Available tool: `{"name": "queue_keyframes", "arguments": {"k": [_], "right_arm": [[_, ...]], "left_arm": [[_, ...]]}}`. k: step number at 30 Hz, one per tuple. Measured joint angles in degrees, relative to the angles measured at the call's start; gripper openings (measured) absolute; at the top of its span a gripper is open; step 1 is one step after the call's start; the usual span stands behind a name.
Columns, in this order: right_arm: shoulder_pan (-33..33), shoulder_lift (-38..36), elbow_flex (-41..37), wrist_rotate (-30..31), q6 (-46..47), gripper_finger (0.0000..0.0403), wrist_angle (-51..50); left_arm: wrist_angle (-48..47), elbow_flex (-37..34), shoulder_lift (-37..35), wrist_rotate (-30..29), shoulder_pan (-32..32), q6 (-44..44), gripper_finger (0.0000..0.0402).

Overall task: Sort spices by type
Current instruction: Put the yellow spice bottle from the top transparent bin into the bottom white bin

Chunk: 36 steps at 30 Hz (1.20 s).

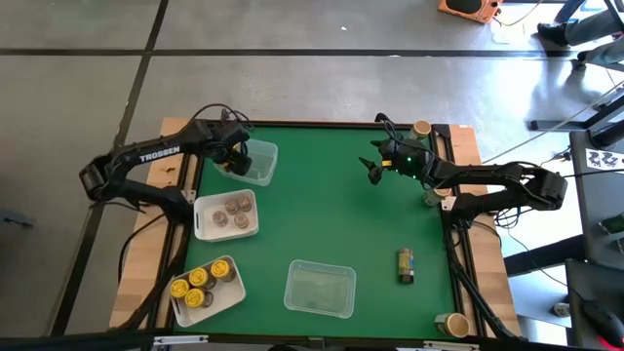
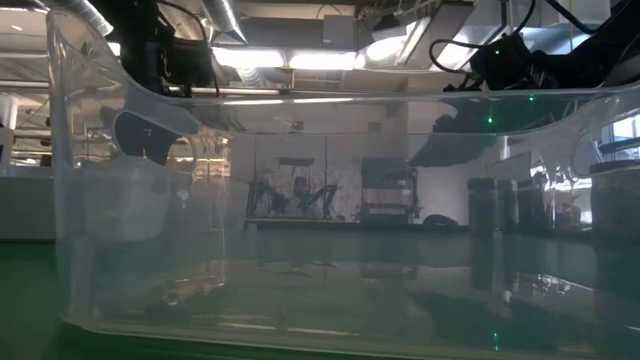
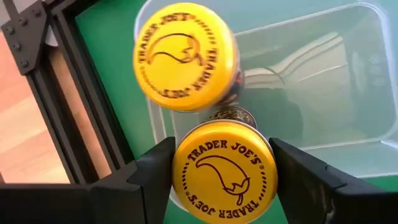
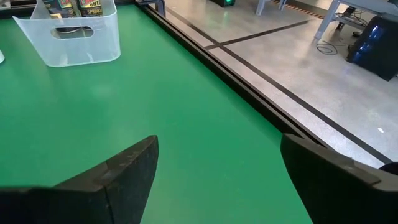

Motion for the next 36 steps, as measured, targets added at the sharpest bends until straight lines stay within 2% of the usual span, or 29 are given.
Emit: {"name": "queue_keyframes", "arguments": {"k": [7,14,26,36], "right_arm": [[0.04,0.0,0.0,0.0,0.0,0.0337,0.49],[0.04,0.0,0.0,-0.01,0.11,0.0337,0.59],[0.04,0.0,0.0,-0.92,0.24,0.0337,0.72],[0.03,0.01,0.0,-0.92,0.41,0.0337,0.98]], "left_arm": [[-1.8,3.58,0.0,-0.2,-4.48,-1.11,0.0232],[-3.19,11.05,0.0,-0.4,-10.59,-1.35,0.0229],[-0.31,24.39,-0.04,-0.39,-26.28,1.26,0.0234],[12.97,24.93,2.29,-0.36,-42.05,15.28,0.0234]]}}
